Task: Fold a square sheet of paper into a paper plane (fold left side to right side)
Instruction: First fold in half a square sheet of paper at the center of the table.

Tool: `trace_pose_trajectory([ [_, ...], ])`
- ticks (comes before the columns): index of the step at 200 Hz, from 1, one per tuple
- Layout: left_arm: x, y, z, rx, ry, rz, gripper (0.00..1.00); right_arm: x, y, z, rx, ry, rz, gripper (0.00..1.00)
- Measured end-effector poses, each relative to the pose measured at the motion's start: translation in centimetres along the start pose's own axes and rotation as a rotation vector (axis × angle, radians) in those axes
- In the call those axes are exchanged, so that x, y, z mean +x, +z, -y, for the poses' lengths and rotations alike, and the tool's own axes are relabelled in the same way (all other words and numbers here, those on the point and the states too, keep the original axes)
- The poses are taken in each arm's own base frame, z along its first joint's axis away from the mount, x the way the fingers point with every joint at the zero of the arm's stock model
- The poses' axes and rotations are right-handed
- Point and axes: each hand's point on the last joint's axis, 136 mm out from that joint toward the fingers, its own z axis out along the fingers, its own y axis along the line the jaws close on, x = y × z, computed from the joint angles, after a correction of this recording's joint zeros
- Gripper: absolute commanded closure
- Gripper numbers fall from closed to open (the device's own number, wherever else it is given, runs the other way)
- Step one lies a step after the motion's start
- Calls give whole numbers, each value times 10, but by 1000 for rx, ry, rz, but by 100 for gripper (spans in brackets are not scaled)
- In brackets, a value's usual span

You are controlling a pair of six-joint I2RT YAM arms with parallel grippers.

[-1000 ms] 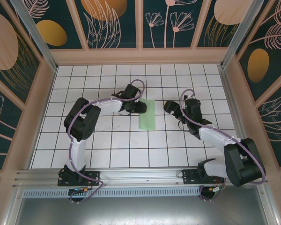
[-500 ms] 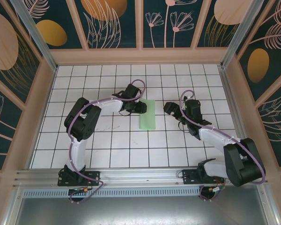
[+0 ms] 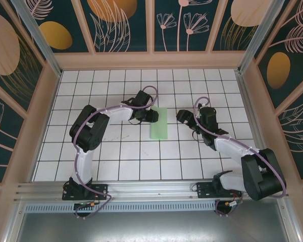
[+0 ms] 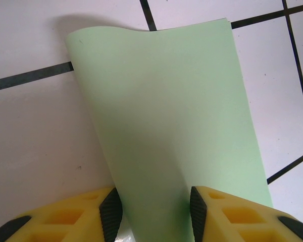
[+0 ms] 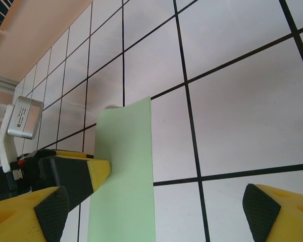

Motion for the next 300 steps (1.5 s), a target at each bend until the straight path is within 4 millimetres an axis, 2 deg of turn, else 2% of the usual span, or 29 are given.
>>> trace_pose_trajectory([
  [300, 0, 0, -1, -21, 23, 3, 57, 2, 0, -3, -16, -1, -11, 7],
])
